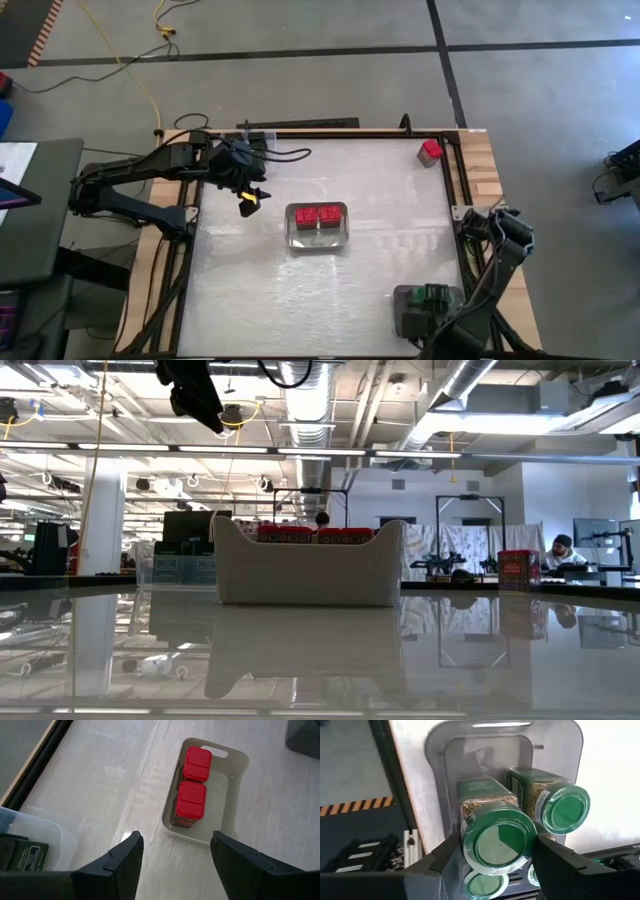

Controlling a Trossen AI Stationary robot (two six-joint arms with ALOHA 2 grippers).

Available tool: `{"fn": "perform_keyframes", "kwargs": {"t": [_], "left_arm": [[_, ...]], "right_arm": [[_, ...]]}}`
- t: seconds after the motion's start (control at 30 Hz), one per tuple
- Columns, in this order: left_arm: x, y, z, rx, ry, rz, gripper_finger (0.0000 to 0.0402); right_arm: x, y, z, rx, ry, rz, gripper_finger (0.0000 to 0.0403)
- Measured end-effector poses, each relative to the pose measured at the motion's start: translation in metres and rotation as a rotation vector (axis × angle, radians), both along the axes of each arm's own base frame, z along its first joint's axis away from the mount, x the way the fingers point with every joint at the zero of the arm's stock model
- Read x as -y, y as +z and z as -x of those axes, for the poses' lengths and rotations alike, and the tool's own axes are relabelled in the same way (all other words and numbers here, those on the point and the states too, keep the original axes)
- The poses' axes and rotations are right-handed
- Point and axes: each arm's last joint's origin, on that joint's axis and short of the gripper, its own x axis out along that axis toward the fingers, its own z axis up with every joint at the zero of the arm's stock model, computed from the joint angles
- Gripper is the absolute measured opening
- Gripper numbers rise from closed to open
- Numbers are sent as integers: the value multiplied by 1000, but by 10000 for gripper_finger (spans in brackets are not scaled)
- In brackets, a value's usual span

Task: Sort spices by type
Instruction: Put the green seasoning bottle into the black bin

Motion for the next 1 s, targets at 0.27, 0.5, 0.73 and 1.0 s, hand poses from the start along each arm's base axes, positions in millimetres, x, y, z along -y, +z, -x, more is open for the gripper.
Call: {"fn": "perform_keyframes", "kwargs": {"t": [0.27,0.5,0.73,1.0], "left_arm": [[2,0,0,0,-10,0,222],[7,0,-1,0,-31,0,222],[9,0,-2,1,-39,3,222],[9,0,-2,5,-34,7,222]], "right_arm": [[0,-17,2,-15,4,15,223],[-6,-25,3,17,18,-9,223],[-8,-25,8,31,48,9,223],[-9,-25,10,50,63,26,224]]}}
